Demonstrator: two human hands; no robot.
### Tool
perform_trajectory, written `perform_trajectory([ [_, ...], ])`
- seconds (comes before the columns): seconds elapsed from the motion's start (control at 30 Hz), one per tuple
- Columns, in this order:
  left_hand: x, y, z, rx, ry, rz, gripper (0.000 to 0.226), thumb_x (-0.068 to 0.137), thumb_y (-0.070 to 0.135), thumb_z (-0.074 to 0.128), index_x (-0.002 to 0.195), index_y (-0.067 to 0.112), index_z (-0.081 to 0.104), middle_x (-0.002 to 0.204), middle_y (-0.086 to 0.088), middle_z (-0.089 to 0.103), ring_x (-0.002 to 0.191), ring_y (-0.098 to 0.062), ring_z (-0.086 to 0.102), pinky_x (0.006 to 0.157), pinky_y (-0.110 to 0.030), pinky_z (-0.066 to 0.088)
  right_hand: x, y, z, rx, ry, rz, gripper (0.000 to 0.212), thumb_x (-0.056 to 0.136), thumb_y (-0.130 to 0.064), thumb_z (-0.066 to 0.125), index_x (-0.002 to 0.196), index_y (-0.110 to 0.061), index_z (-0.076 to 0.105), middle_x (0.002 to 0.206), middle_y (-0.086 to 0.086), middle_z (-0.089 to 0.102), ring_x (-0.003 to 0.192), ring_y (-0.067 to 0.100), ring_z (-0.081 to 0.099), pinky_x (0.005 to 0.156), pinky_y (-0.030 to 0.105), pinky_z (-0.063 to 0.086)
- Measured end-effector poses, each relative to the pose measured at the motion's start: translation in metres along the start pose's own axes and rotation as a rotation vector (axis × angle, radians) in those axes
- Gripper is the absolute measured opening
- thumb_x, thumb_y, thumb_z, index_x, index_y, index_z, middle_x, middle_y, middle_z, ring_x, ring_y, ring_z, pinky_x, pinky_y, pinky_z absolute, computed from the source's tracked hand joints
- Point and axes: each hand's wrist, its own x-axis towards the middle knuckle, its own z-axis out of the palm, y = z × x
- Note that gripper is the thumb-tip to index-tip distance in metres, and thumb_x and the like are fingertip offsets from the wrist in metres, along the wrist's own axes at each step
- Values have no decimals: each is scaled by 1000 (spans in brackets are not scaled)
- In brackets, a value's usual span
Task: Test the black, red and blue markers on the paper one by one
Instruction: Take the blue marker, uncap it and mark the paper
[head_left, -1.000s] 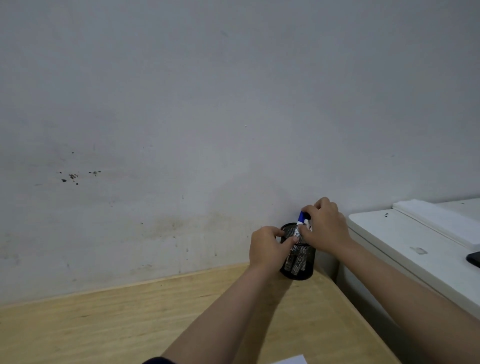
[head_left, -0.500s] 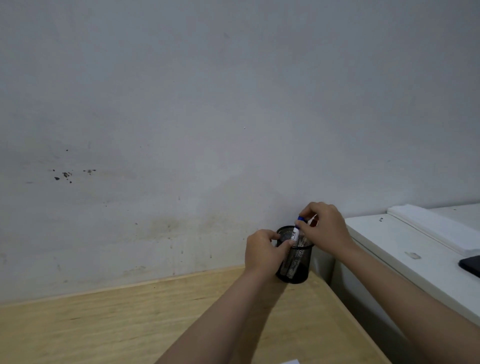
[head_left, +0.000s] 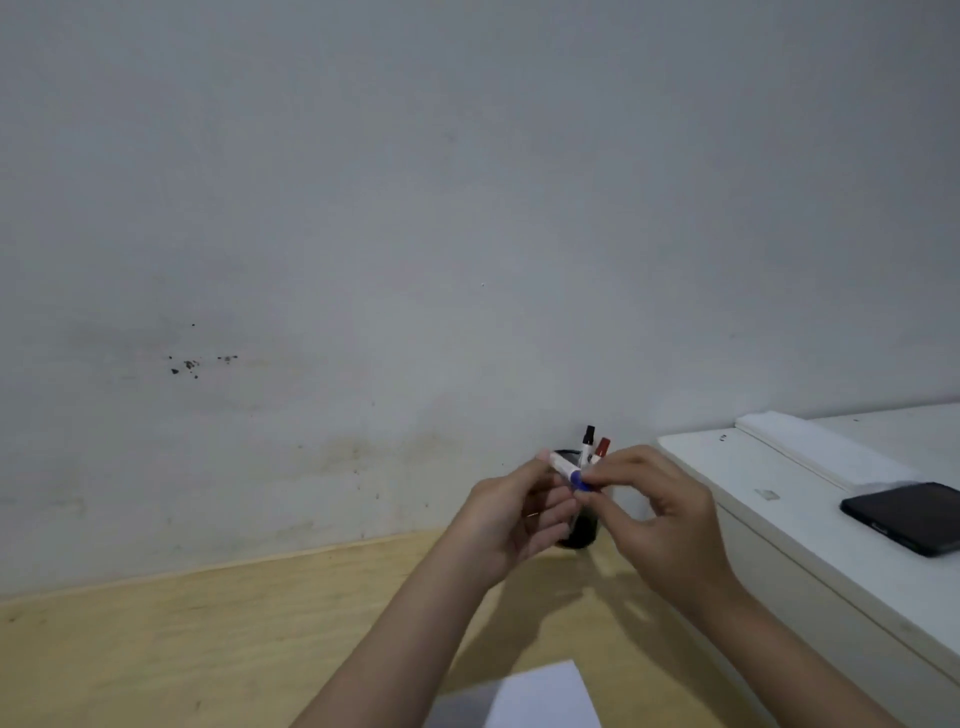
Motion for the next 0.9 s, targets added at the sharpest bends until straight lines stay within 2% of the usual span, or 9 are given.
perform_trajectory([
  [0.13,-53,-16,-14,-121,25,-7,12,81,11,65,89,2,65,74,-8,67,57,-12,66,64,-26,59,-39,-39,0,60,-71,-63,19,68,6,78,82,-6,74,86,4,70,83,9,68,75,21,53],
  [0.3,-113,-43,-36,-145,209,76,17,82,6,62,98,7,67,76,-8,68,66,-17,63,54,-23,57,-73,-80,3,116,-194,-4,24,71,-9,79,94,-11,74,93,-2,72,92,3,66,81,18,51],
  [0.4,-148,-57,-52,-47,252,164,22,83,6,60,102,14,69,84,-8,67,78,-20,61,65,-29,53,-88,-106,11,155,-89,142,16,75,-22,77,89,-16,73,85,-9,71,85,3,66,76,13,49],
  [0.47,-170,-69,-61,29,264,224,25,82,5,60,99,19,72,85,-7,65,81,-19,58,69,-30,54,-97,-123,21,207,6,327,14,76,-33,73,86,-23,72,77,-10,71,79,7,65,70,14,49],
  [0.53,-191,-80,-68,93,268,286,26,81,4,61,97,20,74,84,-3,66,77,-15,57,70,-28,52,-106,-138,34,291,25,511,19,73,-40,68,87,-27,72,76,-2,70,73,10,64,66,22,50],
  [0.6,-209,-88,-73,158,264,359,23,81,4,64,95,19,75,78,-2,67,70,-14,54,67,-28,49,-116,-152,45,370,-25,592,26,71,-46,71,87,-25,72,73,9,69,67,18,61,63,33,50],
  [0.67,-223,-95,-78,228,270,436,18,79,7,69,94,16,75,69,-2,63,64,-13,49,61,-24,44,-124,-165,53,445,-84,626,15,76,-36,73,84,-23,72,72,14,70,71,32,63,66,42,52],
  [0.73,-233,-103,-82,265,298,492,20,74,12,74,94,13,74,68,3,65,64,-9,53,61,-20,45,-131,-174,57,530,-100,671,2,79,-19,71,80,-20,72,75,11,73,75,35,66,71,45,54],
  [0.9,-245,-125,-91,280,437,544,27,58,12,78,85,16,73,75,2,70,68,-7,58,59,-16,49,-140,-188,54,672,-22,734,8,81,-5,66,81,-12,70,68,-3,73,67,5,68,61,15,52],
])
